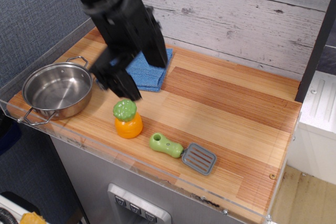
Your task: Put the spatula at the bottom of the table.
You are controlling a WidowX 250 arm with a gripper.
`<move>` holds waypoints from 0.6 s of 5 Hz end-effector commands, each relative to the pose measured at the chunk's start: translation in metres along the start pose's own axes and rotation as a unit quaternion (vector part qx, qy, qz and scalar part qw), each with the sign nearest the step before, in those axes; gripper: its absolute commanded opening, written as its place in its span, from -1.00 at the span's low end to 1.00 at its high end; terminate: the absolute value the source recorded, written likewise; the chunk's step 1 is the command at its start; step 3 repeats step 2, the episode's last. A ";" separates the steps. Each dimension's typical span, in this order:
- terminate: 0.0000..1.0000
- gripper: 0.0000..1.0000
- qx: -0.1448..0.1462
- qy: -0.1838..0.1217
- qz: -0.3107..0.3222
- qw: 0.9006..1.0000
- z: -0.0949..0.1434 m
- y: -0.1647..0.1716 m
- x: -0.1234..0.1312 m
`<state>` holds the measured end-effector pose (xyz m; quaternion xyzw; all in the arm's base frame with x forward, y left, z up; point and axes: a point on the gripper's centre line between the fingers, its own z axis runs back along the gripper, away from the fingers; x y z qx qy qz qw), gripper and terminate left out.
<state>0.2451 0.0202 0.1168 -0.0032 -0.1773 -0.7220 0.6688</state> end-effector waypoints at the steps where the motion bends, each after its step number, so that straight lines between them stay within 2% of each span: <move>1: -1.00 1.00 0.019 0.005 -0.009 1.000 0.012 -0.003 -0.005; 2: 1.00 1.00 0.019 0.005 -0.009 1.000 0.012 -0.003 -0.005; 3: 1.00 1.00 0.019 0.005 -0.009 1.000 0.012 -0.003 -0.005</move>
